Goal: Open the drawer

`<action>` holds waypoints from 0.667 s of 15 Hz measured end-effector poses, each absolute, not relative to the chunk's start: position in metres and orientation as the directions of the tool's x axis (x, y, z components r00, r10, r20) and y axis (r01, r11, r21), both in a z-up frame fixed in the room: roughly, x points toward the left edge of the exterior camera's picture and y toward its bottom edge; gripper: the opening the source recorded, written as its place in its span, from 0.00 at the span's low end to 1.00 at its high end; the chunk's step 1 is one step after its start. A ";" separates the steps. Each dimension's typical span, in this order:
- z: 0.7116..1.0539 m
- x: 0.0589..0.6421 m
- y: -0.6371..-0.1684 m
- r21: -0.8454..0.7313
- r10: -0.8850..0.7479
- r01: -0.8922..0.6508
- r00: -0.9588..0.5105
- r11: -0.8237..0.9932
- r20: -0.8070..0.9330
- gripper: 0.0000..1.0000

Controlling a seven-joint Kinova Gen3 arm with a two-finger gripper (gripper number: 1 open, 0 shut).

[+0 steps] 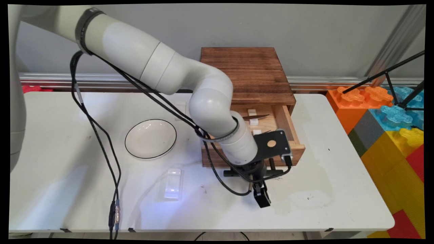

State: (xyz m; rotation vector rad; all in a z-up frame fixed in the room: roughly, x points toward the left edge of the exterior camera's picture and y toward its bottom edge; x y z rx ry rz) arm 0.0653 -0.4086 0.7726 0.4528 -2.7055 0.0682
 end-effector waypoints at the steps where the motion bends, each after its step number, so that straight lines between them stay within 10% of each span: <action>1: 0.773 0.065 -0.405 0.021 -0.302 -0.320 -0.870 0.947 0.389 1.00; 10: 0.773 0.061 -0.379 0.056 -0.295 -0.297 -0.870 0.953 0.395 1.00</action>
